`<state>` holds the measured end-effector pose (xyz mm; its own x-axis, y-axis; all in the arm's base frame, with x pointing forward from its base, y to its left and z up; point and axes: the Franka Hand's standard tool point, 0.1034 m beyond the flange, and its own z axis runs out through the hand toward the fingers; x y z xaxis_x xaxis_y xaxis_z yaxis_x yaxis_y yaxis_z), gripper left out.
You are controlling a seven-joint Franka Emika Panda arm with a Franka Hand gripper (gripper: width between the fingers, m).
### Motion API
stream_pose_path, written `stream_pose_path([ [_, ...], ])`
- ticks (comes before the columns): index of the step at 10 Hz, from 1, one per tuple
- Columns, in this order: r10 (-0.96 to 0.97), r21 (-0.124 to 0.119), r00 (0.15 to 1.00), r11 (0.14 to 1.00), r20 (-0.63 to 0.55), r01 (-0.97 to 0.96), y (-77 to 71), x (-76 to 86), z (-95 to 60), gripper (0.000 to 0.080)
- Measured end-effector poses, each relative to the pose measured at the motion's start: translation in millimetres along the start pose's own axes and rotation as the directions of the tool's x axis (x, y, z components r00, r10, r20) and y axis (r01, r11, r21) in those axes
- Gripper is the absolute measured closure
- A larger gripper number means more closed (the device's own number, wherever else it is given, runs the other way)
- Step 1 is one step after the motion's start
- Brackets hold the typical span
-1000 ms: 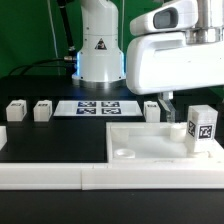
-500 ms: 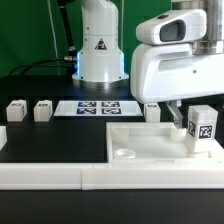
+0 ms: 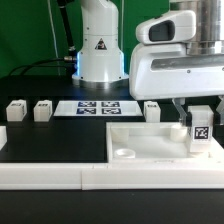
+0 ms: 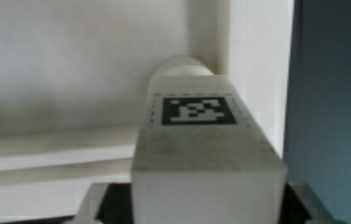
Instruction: Assemble square table
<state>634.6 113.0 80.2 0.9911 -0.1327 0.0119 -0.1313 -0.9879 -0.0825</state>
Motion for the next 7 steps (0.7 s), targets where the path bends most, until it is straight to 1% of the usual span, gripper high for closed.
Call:
stream_pose_path([
  [1,0.109,0.001,0.994,0.994,-0.017,-0.109,0.7,0.8,0.6,0.0509],
  [2,0.254,-0.002,0.967,0.967,-0.021,-0.254,2.2,0.6,0.8,0.0509],
  [4,0.513,-0.024,0.858,0.858,-0.030,-0.514,3.6,-1.3,0.9,0.0509],
  [5,0.591,-0.025,0.806,0.806,-0.037,-0.592,4.5,-1.3,0.9,0.0509],
  [6,0.702,-0.012,0.711,0.711,-0.041,-0.703,5.9,-0.6,1.0,0.0509],
  [7,0.787,0.006,0.616,0.617,-0.040,-0.787,6.5,0.7,1.1,0.0508],
])
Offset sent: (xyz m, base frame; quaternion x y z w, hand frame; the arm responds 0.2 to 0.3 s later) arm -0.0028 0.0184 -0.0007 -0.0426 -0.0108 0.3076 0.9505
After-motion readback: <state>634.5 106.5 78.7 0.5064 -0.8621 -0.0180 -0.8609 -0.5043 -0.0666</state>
